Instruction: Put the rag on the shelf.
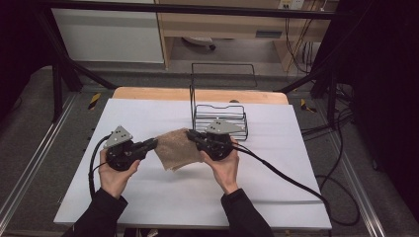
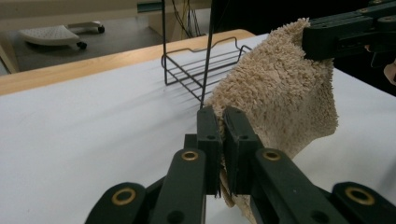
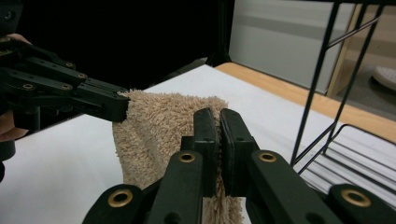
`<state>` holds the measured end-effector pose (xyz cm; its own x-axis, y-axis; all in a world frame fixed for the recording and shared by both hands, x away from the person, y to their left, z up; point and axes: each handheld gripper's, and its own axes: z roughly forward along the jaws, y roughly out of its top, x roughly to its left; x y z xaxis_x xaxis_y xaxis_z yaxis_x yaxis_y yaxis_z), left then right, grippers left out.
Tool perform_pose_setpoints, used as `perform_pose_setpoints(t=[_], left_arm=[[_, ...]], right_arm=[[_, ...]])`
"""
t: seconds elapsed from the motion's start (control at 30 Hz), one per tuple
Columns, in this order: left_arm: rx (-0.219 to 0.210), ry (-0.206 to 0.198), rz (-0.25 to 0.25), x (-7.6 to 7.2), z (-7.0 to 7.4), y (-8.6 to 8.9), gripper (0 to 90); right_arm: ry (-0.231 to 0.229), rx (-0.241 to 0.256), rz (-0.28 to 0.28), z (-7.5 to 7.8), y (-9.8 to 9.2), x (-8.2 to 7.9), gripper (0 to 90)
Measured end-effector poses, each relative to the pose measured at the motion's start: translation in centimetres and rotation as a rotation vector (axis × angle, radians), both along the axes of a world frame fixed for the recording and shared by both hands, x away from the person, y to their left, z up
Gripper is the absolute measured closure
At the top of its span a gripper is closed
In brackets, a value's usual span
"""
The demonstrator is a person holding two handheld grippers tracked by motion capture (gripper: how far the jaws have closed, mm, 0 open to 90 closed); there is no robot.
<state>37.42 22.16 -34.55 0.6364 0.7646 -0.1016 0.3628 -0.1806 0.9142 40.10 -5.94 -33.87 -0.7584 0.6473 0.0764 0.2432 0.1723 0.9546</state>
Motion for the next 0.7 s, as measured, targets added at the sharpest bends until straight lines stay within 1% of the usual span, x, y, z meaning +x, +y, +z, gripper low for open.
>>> perform_pose_setpoints(t=[0.07, 0.2, 0.33, 0.47, 0.6, 0.7], left_arm=[[-0.011, -0.01, -0.001, 0.1, 0.3, -0.3, 85.3], [-0.011, -0.031, -0.01, 0.3, 0.7, -1.0, 85.2], [-0.025, -0.043, -0.026, 0.4, 0.9, -1.5, 85.2], [-0.027, -0.065, -0.025, 0.5, 1.2, -2.0, 85.2], [-0.05, -0.079, -0.036, 0.6, 1.6, -2.5, 85.2], [-0.056, -0.094, -0.039, 0.6, 1.8, -2.9, 85.3]], right_arm=[[-0.012, 0.007, -0.008, 0.3, -0.4, -0.1, 86.3], [-0.032, 0.019, -0.028, 0.8, -1.1, -0.3, 86.3], [-0.038, 0.034, -0.037, 1.1, -1.8, -0.5, 86.3], [-0.05, 0.042, -0.052, 1.5, -2.4, -0.7, 86.3], [-0.061, 0.05, -0.057, 1.8, -2.9, -0.8, 86.3], [-0.069, 0.054, -0.067, 2.3, -3.3, -1.0, 86.4]])
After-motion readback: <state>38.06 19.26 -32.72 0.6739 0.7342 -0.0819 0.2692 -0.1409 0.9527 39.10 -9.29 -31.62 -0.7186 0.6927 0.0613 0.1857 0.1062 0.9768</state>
